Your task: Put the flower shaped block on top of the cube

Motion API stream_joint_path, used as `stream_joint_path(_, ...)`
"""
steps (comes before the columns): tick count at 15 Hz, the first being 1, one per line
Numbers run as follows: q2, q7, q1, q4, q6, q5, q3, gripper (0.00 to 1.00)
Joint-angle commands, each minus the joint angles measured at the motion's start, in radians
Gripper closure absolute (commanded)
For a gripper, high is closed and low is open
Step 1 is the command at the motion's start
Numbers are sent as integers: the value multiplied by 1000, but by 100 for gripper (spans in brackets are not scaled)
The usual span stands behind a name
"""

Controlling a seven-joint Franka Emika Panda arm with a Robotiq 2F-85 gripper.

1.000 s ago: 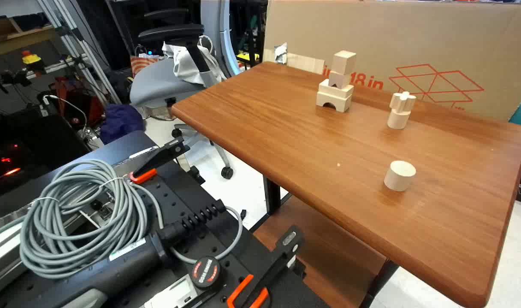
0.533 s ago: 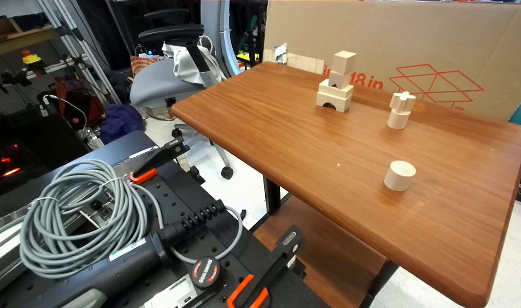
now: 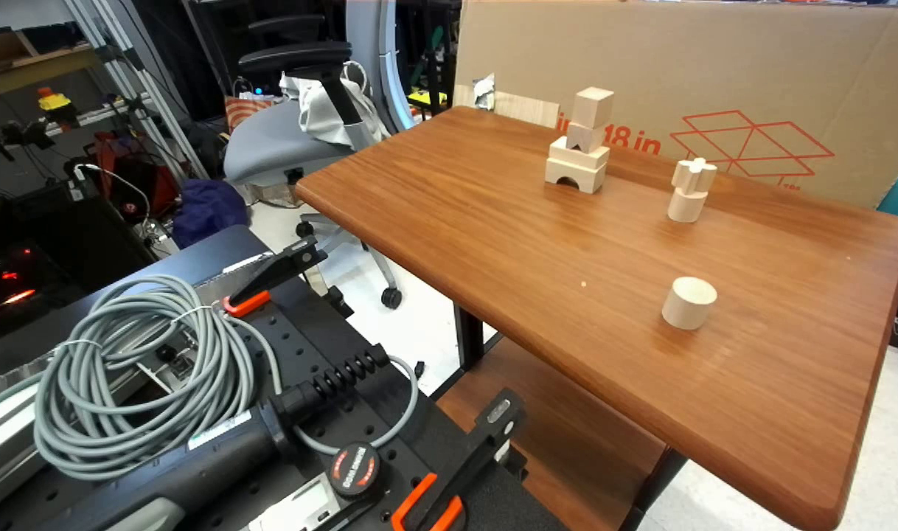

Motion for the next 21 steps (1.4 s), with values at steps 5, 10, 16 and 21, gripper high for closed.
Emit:
stream_joint_path(5, 1, -3, -5, 3, -3, 2, 3, 0)
stream_joint_path(10, 1, -3, -5, 3, -3, 2, 3, 0)
stream_joint_path(16, 52, -26, -21, -1, 33, -17, -17, 0)
stream_joint_path(21, 194, -107, -61, 18, 106, -96, -94, 0)
